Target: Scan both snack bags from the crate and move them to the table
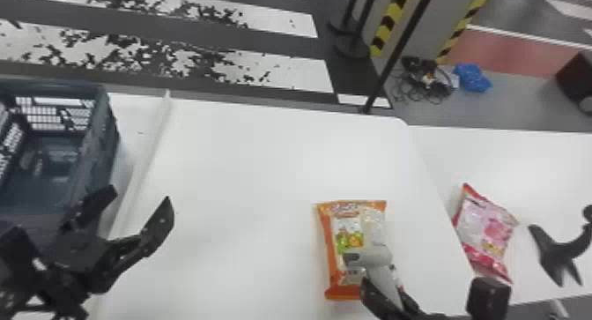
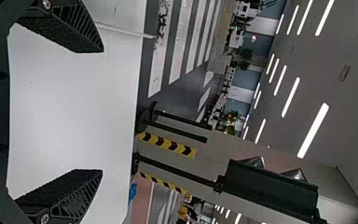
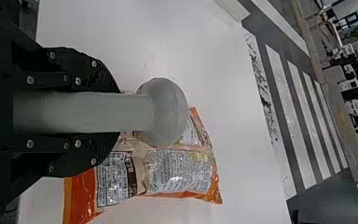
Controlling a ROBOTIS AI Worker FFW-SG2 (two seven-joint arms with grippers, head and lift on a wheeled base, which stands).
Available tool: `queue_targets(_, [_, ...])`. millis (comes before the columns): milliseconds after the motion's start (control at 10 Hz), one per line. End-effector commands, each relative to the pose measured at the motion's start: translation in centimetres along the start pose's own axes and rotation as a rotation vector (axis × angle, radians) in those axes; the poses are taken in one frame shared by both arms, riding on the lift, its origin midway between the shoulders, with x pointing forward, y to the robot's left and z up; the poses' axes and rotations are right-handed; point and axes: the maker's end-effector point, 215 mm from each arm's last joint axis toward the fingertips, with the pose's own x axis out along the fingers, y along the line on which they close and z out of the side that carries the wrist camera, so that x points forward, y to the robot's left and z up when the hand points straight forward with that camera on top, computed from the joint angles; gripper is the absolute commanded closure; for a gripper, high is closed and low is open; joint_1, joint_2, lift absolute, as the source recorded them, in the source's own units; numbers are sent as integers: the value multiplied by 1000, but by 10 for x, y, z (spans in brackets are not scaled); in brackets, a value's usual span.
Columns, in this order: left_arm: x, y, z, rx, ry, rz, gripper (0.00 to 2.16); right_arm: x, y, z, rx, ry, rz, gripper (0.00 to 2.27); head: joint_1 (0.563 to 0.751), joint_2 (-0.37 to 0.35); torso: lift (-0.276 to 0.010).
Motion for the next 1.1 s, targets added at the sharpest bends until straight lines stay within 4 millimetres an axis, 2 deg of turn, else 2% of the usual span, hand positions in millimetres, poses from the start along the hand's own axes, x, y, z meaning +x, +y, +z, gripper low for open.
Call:
queue_targets(0, [0, -4, 2, 2, 4, -5, 73, 1, -2, -8, 6, 13, -3, 2250, 695, -271, -87])
queue_targets(200, [-2, -7, 1, 4, 14, -13, 73, 6, -4, -23, 9, 35, -8, 2250, 695, -282, -87])
queue_targets(300, [-3, -9, 1, 5, 13, -19, 73, 6, -4, -20, 4, 20, -8, 2250, 695, -284, -87])
queue_targets(400, [-2, -11, 1, 12, 20, -22, 73, 3, -8, -10, 8, -2, -12, 2250, 695, -287, -87])
queue_targets(600, [-5, -22, 3, 11, 41, -47, 73, -11, -25, 33, 28, -67, -29, 2250, 695, -308, -87])
queue_targets(800, [-21, -32, 10, 17, 38, -74, 73, -23, -63, 67, 63, -102, -82, 2250, 695, -350, -87])
queue_targets(900, [-23, -39, 11, 14, 41, -81, 73, -20, -93, 83, 86, -142, -125, 2250, 695, -350, -87])
queue_targets(1000, [-20, -49, 5, 11, 67, -79, 73, -10, -126, 82, 150, -162, -161, 2250, 695, -350, -87])
